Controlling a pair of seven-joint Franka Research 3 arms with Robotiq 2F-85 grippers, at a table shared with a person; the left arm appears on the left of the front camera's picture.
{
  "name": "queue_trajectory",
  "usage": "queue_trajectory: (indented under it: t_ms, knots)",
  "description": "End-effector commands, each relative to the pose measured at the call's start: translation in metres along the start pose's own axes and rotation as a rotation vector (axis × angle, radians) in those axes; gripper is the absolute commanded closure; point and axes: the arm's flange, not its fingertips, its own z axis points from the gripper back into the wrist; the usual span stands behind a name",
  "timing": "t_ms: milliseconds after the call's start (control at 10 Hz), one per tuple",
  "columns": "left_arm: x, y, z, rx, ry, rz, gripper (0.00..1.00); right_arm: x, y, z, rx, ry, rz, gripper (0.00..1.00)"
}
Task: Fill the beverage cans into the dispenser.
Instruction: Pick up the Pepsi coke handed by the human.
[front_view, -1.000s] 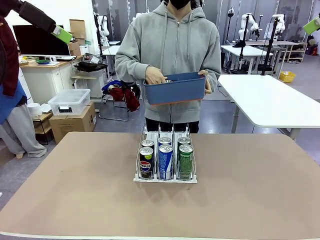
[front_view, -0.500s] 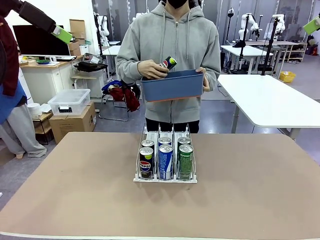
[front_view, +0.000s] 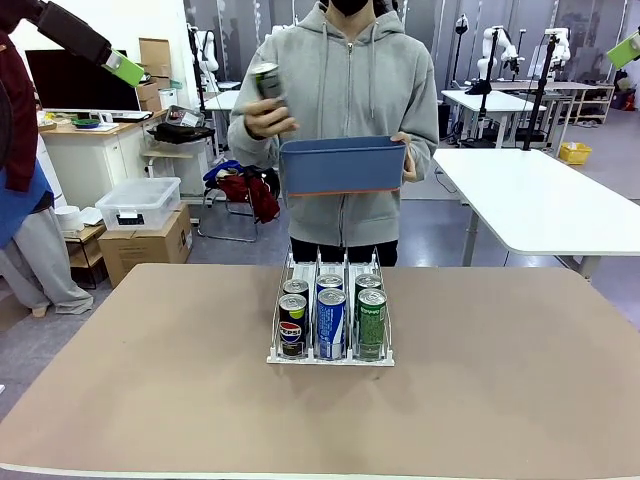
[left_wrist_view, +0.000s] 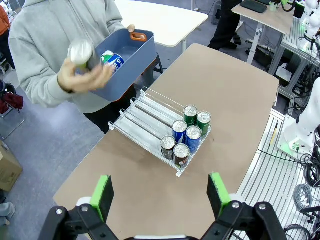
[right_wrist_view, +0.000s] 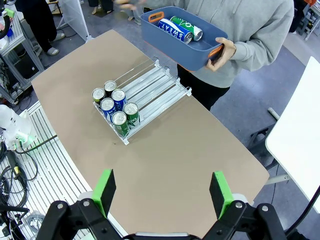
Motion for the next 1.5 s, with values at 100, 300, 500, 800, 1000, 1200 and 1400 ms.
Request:
queue_trajectory:
  t_ms: [100,300,500,800,1000,1200,1400]
  knots:
    - [-0.0019,-0.0002,0.0006,0.007,0.001,0.008,0.0,0.0001,0.0005,0.0001,0.001,-0.001,0.002,0.0]
    - [-0.0019,-0.0002,0.0006,0.007,0.001,0.008,0.0,0.0001,0.0005,0.0001,0.001,-0.001,0.002,0.0]
    - [-0.0019,-0.0002,0.0006,0.007,0.001,0.008,0.0,0.0001,0.0005,0.0001,0.001,-0.001,0.002,0.0]
    - [-0.0019,-0.0002,0.0006,0.007,0.001,0.008,0.0,0.0001,0.0005,0.0001,0.001,-0.001,0.002,0.0]
    - [-0.0019,-0.0002,0.0006,0.007,0.001,0.008,0.0,0.0001,0.0005,0.0001,0.001,-0.001,0.002,0.0]
    - [-0.0019,-0.0002,0.0006,0.007,0.001,0.008,0.0,0.0001,0.0005,0.0001,0.001,-0.001,0.002,0.0]
    - [-0.0019,-0.0002,0.0006,0.007,0.001,0.008,0.0,0.0001,0.0005,0.0001,0.001,-0.001,0.002,0.0]
